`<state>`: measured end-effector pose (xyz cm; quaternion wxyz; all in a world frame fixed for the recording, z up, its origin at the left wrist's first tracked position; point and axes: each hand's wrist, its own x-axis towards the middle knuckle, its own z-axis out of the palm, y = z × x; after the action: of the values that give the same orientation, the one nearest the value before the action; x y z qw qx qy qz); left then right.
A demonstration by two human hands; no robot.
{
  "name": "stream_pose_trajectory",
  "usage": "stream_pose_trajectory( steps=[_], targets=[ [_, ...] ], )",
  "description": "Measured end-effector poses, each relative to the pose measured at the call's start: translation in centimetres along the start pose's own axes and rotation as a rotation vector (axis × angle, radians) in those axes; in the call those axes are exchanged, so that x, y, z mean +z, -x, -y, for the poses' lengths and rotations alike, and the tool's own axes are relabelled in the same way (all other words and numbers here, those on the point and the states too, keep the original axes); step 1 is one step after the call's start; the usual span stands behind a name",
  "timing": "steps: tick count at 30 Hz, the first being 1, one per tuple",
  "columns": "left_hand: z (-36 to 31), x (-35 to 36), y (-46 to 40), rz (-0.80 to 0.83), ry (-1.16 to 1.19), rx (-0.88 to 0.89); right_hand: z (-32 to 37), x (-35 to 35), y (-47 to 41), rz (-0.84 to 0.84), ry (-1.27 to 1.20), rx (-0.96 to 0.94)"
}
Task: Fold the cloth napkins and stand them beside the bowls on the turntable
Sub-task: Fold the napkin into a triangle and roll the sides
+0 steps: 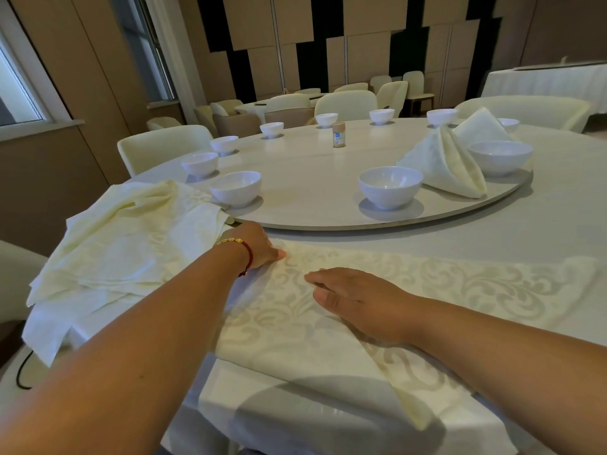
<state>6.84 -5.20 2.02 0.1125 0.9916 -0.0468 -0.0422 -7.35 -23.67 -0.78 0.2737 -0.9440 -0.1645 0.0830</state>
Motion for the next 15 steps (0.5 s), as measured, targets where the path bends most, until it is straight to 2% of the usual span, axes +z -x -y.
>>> stream_pose_trajectory(
  steps=[5, 8, 12, 15],
  targets=[
    [0.0, 0.8, 1.1, -0.117, 0.082, -0.002, 0.0, 0.0, 0.1, -0.006, -0.017, -0.010],
    [0.0, 2.2, 1.9, -0.270, 0.229, 0.064, 0.2, -0.1, 0.2, -0.015, -0.038, -0.014],
    [0.2, 3.8, 2.2, -0.340, 0.254, 0.141, 0.4, -0.3, 0.5, -0.016, -0.015, -0.034],
    [0.3, 3.7, 2.4, -0.342, 0.248, 0.167, 1.1, -0.4, 0.8, -0.038, 0.126, -0.237]
  ],
)
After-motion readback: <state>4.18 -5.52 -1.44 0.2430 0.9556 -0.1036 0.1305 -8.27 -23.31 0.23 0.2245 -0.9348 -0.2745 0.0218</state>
